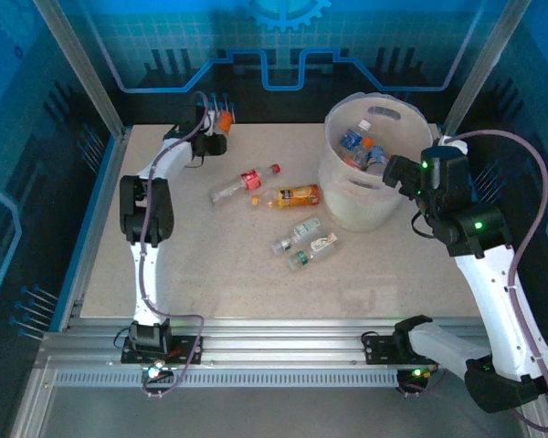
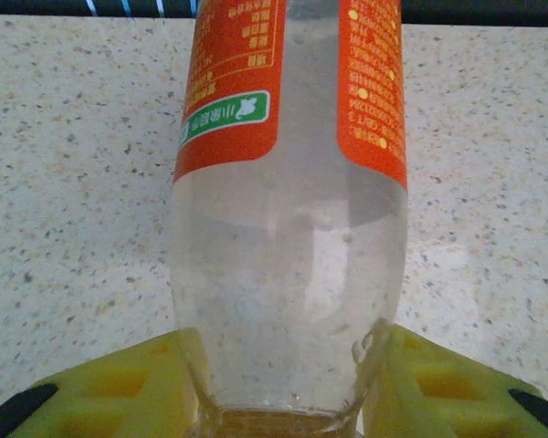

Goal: Put the plastic bottles in the bin

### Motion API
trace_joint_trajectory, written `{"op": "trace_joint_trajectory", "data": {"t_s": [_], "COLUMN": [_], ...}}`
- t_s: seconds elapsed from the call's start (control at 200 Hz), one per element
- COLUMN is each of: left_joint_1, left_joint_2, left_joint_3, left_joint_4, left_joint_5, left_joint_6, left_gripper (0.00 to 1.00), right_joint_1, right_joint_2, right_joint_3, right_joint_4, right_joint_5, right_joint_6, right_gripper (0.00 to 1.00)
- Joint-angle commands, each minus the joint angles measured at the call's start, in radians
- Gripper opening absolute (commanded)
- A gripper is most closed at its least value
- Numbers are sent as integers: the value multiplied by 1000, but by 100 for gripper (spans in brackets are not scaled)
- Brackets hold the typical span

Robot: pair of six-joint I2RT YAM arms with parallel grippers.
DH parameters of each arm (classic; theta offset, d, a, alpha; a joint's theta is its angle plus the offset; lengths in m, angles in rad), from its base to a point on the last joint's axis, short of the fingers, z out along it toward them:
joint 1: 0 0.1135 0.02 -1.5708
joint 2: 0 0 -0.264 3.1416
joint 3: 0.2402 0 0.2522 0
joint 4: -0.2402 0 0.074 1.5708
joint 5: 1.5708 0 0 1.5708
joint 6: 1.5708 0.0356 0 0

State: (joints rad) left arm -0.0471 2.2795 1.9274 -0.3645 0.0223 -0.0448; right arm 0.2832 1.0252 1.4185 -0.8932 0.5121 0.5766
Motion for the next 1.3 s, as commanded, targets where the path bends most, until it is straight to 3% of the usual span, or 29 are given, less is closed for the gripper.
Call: {"op": "trace_joint_trajectory", "data": {"t_s": [0.0, 0.37, 0.595, 0.775, 1.031, 1.296], "left_joint_1": [-14, -86, -195, -311, -454, -538], "left_joint_2": [-128, -468, -553, -522, -387, -207], "left_joint_3": [-79, -332, -305, -180, 73, 330], "left_joint_4": [106, 297, 327, 289, 148, 6], "left_joint_5": [8, 115, 252, 320, 397, 420], "left_joint_6": [-53, -179, -239, -234, -245, -220], "left_gripper": [2, 2, 3, 6, 9, 14], "right_joint_1": [15, 17, 20, 19, 20, 20], "right_joint_2": [-11, 44, 83, 87, -9, -126], "right_joint_3": [-13, 2, 42, 79, 50, -5], "right_joint_4": [37, 117, 144, 144, 119, 101], "right_joint_5": [-15, -191, -222, -205, -74, 11], "right_joint_6": [-4, -62, -85, -99, -92, -87], "right_gripper": [99, 100, 100, 100, 100, 100]}}
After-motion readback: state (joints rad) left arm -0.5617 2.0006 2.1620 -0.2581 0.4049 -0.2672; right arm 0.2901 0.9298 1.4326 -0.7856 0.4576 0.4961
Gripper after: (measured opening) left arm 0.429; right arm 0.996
